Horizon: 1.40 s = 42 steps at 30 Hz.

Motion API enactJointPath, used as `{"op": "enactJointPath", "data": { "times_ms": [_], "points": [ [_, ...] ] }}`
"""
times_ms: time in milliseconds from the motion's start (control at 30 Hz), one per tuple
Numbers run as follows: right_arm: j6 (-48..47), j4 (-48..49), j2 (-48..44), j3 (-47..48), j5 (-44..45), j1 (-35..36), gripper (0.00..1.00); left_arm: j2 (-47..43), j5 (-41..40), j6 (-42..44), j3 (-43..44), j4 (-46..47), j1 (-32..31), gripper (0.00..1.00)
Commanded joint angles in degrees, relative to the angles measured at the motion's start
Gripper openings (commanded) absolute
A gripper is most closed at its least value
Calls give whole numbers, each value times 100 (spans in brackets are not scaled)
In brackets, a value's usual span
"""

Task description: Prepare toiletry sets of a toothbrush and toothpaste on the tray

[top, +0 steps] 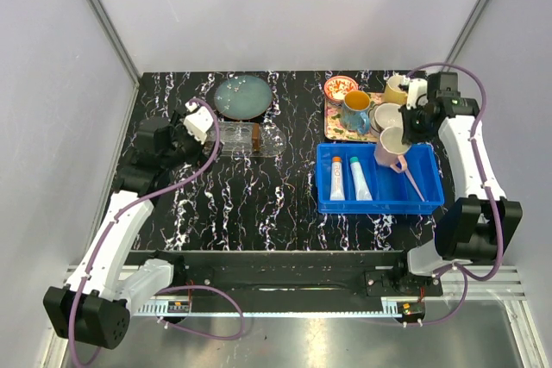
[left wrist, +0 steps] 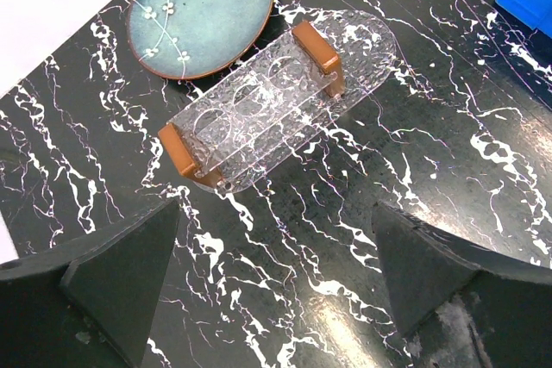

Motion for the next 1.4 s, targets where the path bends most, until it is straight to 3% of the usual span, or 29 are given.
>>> {"op": "enactJointPath", "data": {
  "times_ms": [0,300,600,1000,1367],
  "points": [
    [-16,-315,118,904,-583,23,0,56,98,-94,332,197,19,99],
    [178,-790,839,2468,-1023,198,0,320,-51,-278,516,162,19,99],
    [222,-1150,2068,4085,-627,1217,0,504,-253,-436,701,179,19,99],
    [230,-2275,4292,7486,-232,2482,0,768,-587,-718,657,346,169,99],
    [476,-1230,4539,6979,-451,3098,0,830,-438,-665,394,505,547,99]
  ]
}}
